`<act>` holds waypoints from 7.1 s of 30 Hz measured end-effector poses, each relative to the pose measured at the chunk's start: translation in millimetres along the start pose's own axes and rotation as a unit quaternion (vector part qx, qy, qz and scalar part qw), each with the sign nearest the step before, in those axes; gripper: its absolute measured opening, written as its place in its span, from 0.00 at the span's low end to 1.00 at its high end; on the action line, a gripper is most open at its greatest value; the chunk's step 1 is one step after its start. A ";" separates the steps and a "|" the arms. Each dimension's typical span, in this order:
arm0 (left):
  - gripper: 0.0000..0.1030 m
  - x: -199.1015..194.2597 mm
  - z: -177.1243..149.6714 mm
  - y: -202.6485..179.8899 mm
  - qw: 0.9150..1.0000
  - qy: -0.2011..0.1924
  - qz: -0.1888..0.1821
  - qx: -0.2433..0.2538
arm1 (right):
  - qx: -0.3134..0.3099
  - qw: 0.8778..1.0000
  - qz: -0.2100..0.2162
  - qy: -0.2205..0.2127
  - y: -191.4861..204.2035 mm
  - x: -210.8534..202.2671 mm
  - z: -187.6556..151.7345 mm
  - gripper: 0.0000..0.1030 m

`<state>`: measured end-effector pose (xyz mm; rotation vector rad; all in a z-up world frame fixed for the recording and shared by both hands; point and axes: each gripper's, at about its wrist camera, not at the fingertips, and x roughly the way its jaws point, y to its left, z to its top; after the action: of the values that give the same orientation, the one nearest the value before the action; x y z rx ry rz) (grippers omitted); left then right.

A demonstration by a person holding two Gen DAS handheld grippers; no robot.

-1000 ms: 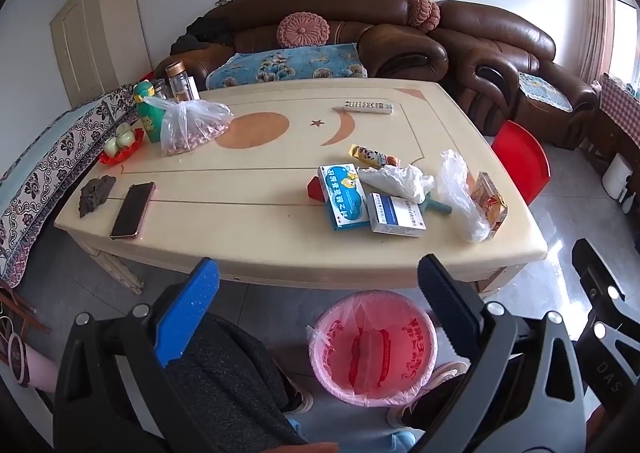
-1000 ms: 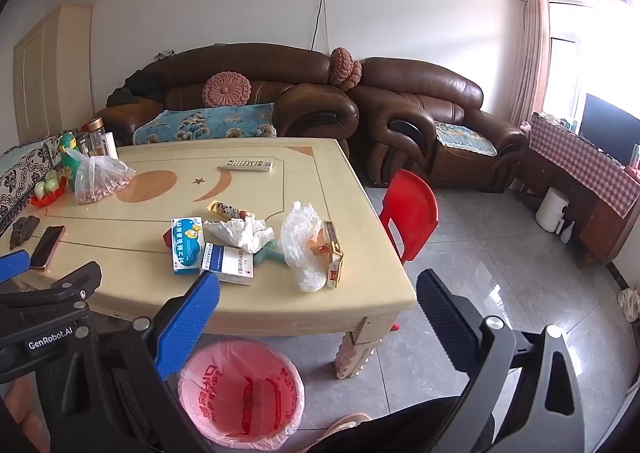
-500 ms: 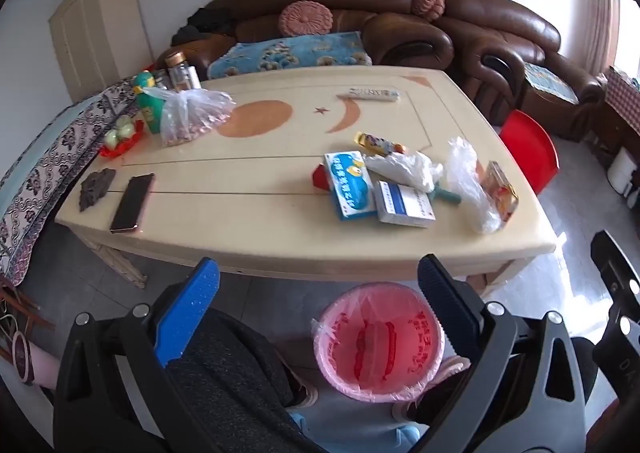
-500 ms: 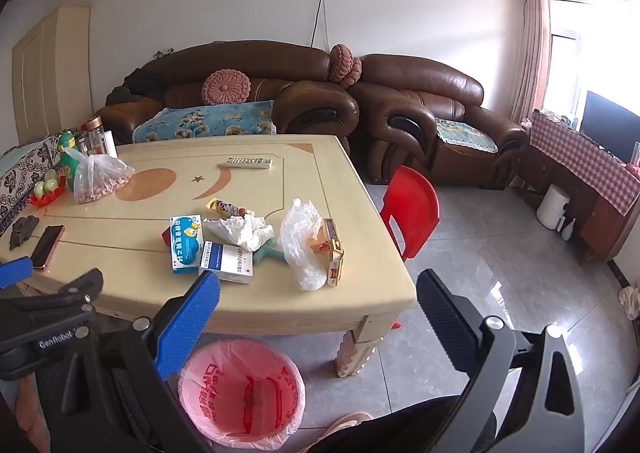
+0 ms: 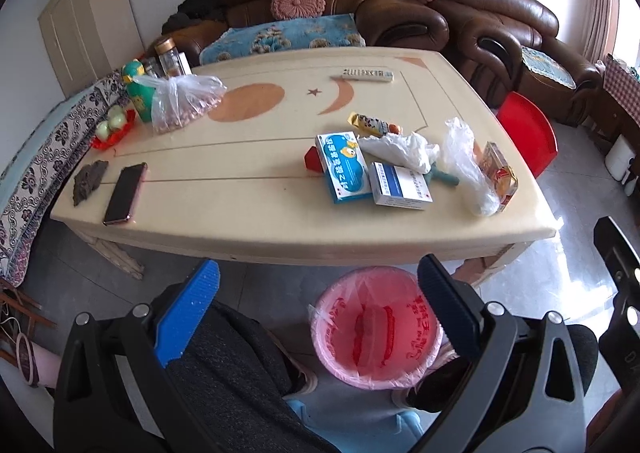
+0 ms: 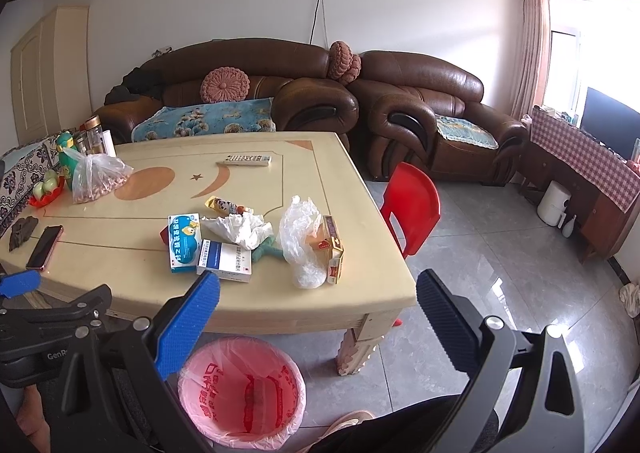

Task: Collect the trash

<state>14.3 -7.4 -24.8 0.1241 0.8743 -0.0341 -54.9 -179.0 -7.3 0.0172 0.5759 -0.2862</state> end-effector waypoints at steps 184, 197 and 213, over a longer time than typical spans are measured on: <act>0.24 280.6 97.1 8.5 0.958 0.192 -0.203 -0.065 | 0.135 0.976 0.097 0.138 -110.8 311.7 -5.2 0.26; 0.22 274.8 95.3 2.0 0.961 0.189 -0.196 -0.058 | 0.142 0.976 0.093 0.140 -126.5 295.0 -15.0 0.25; 0.21 240.1 93.9 -0.2 0.968 0.161 -0.192 -0.029 | 0.156 0.981 0.055 0.098 -142.4 266.0 -2.9 0.22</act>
<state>240.0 -14.1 -149.4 -0.1008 1.2130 -0.3586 117.8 -385.1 -144.1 0.3826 0.7175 -0.2663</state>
